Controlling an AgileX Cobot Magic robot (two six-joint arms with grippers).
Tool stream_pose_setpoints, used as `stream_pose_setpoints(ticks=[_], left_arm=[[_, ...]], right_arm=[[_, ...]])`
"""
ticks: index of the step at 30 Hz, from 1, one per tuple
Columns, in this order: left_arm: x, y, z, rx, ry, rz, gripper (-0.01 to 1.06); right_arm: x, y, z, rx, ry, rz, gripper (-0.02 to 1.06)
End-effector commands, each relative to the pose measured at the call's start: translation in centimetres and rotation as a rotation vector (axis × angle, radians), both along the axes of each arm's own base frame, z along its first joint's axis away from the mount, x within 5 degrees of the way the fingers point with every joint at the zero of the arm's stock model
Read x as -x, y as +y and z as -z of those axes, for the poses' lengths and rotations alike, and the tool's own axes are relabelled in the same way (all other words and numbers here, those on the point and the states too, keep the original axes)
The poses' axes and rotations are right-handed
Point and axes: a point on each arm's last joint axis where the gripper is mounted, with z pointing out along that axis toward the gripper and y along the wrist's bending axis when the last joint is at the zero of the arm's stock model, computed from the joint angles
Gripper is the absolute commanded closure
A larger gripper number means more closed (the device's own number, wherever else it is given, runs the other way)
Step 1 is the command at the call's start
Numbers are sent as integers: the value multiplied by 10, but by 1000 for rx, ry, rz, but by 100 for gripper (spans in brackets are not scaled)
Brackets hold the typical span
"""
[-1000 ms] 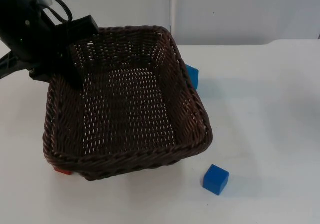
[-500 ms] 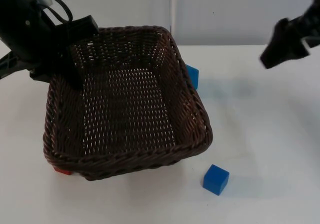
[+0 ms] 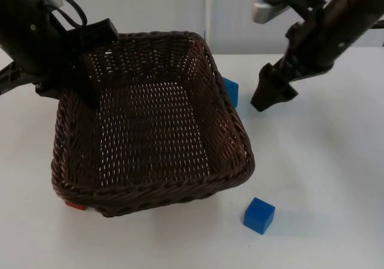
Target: Pick up the basket with the left hand and place the largest block into the basket with the right hand.
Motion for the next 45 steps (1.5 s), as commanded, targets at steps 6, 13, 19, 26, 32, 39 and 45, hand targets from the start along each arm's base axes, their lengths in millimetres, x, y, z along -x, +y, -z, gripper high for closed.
stream_pose_setpoints(ticks=[6,13,19,26,32,39,45], left_arm=[[0,-1,-8,16,-19,-15,105],[0,-1,-8,16,-19,-15,105],[0,-1,-8,16,-19,-15,105],[0,-1,-9,18,-20,-17,105],[0,-1,-9,18,-20,-17,105],[0,-1,-8,16,-20,-16,105],[0,-1,-8,15,-20,-15,105]], right_arm=[[-21,15,13,-42,-57,-66,0],[-40,27,37,-109,-97,-81,2],[-54,32,54,-118,-103,-74,2],[-60,49,67,-131,-123,-103,2],[-61,62,79,-128,-152,-107,2],[-63,65,83,-145,-168,-76,2],[-64,65,82,-143,-173,-77,26]])
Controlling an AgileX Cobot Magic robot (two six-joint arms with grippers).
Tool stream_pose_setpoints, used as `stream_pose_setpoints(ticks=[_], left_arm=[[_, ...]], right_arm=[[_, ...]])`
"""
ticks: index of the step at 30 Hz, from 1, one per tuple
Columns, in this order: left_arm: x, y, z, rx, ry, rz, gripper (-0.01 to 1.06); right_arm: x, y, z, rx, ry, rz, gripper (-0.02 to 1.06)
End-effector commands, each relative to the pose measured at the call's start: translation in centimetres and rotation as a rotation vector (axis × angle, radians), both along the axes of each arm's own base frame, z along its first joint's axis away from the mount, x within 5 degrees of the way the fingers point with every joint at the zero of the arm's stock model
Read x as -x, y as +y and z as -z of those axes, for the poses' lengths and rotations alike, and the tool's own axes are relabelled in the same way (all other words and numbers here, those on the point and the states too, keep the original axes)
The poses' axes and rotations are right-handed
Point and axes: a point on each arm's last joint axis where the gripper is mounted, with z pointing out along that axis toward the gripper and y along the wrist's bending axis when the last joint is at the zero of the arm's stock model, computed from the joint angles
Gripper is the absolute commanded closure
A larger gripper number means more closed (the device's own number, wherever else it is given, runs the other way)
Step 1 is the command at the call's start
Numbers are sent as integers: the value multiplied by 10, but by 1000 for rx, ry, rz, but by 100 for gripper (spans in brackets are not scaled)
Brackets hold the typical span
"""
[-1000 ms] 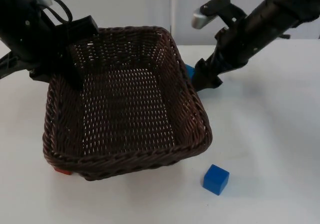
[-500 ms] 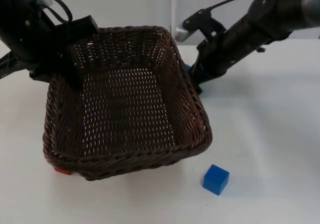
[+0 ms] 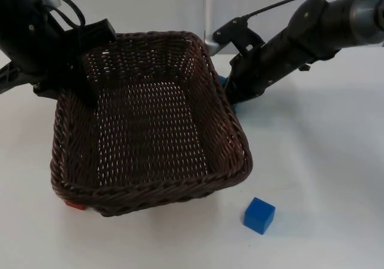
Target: Pick up the basket with the left hand and place the largest block into the basket with the right hand.
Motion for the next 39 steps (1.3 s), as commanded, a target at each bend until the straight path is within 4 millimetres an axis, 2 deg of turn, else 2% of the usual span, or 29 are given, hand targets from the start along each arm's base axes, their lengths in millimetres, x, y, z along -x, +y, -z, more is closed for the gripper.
stream_pose_setpoints(ticks=[1,4,5,7,10,11,13,15,16,18,21,22,27,28,31,32,36,39], left_arm=[[0,-2,-9,21,-20,-11,105],[0,-2,-9,20,-20,-10,105],[0,-2,-9,20,-20,-10,105],[0,-2,-9,20,-20,-10,105],[0,-2,-9,20,-20,-10,105],[0,-2,-9,20,-20,-10,105],[0,-2,-9,20,-22,-11,105],[0,-2,-9,20,-22,-11,105],[0,-2,-9,20,-22,-11,105],[0,-2,-9,20,-22,-11,105],[0,-2,-9,20,-22,-11,105],[0,-2,-9,20,-22,-11,105],[0,-2,-9,18,-22,-10,105],[0,-2,-9,18,-22,-10,105],[0,-2,-9,18,-22,-10,105],[0,-2,-9,18,-22,-10,105],[0,-2,-9,18,-22,-10,105],[0,-2,-9,16,-21,-8,105]], right_arm=[[0,5,-3,-5,-16,-7,26],[0,5,-3,-6,-23,-3,47],[0,5,-3,-6,-23,-3,47],[0,5,-5,-7,-24,-4,67],[2,6,-20,-24,-14,-10,90],[2,6,-20,-24,-14,-10,90],[5,7,-34,-34,-2,-37,103],[9,5,-53,-37,7,-68,105],[9,5,-53,-37,7,-68,105],[13,1,-69,-28,24,-89,105],[15,-12,-90,23,47,-38,105],[15,-12,-90,23,47,-38,105],[25,-25,-124,72,86,-25,105],[25,-25,-124,72,86,-25,105],[34,-35,-150,71,119,-20,105],[34,-35,-150,71,119,-20,105],[47,-47,-179,100,149,8,105],[55,-52,-193,121,163,18,105]])
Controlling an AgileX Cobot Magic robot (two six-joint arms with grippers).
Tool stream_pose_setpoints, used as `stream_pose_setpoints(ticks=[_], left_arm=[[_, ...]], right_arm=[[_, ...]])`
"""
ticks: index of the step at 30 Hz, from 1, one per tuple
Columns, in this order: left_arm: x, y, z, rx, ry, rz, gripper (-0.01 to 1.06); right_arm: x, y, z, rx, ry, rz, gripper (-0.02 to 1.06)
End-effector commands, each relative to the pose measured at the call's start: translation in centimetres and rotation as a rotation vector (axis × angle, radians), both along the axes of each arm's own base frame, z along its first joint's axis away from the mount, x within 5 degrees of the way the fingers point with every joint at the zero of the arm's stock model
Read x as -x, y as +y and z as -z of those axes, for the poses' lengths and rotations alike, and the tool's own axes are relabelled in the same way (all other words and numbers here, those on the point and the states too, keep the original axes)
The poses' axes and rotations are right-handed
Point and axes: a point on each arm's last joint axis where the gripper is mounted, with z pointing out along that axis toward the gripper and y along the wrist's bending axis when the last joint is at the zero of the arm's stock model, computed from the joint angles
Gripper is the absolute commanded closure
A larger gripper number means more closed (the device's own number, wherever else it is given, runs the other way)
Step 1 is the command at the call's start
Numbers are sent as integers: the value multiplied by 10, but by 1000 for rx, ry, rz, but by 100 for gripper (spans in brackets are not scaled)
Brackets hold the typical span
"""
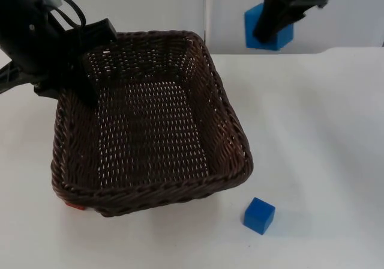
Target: Pick up the basket with the left hand and place the largest block into the basket with the right hand.
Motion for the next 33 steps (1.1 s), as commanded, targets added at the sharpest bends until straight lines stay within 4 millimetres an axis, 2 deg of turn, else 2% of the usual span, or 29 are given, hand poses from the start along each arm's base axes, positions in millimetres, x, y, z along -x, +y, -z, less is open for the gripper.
stream_pose_setpoints(ticks=[1,3,4,7,13,16,17,26,33], left_arm=[[0,-2,-8,13,-18,-7,105],[0,-1,-7,5,-19,-3,105],[0,-1,-7,5,-19,-3,105],[0,-1,-7,-1,-20,1,105],[0,-1,-7,-1,-20,1,105],[0,-1,-7,-1,-20,1,105],[0,-1,-7,-1,-20,1,105],[0,-1,-7,-1,-20,1,105],[0,-1,-7,-1,-20,1,105]], right_arm=[[8,-6,-21,-1,-6,11,105],[16,-9,-36,-3,-4,17,105],[16,-9,-36,-3,-4,17,105],[29,-16,-61,-8,-18,61,105],[48,-24,-81,-14,-40,72,105],[68,-33,-90,-9,-45,86,105],[68,-33,-90,-9,-45,86,105],[109,-49,-99,-21,-49,111,105],[122,-55,-95,-11,-33,118,105]])
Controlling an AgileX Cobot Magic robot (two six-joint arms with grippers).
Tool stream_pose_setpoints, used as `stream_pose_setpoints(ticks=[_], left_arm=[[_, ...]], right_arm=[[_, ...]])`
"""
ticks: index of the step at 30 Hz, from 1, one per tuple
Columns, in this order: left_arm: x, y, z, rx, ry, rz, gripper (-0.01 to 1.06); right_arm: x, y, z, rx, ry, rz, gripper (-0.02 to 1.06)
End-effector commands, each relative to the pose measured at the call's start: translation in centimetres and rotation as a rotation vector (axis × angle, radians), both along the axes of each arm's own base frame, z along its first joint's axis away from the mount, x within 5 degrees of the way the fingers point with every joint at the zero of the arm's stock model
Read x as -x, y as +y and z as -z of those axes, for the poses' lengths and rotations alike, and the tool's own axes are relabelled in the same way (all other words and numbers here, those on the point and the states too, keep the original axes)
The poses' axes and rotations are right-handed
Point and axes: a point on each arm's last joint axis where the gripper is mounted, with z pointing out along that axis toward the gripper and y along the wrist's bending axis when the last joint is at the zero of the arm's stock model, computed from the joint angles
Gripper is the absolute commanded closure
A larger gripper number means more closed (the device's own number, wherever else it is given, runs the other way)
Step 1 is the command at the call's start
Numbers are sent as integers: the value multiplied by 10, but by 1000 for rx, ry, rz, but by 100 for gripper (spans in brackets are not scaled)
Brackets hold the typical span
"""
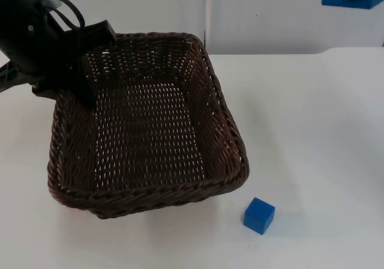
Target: Pick up the basket with the left hand and place the largest block into the basket with the right hand.
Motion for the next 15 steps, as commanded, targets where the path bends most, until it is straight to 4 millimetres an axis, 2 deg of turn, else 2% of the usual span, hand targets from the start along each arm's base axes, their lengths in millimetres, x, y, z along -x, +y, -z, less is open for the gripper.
stream_pose_setpoints(ticks=[1,15], left_arm=[[0,-2,-8,15,-18,-10,105],[0,-2,-8,17,-16,-10,105]], right_arm=[[3,-4,-2,-5,-12,17,105],[5,-2,-3,-28,2,61,105]])
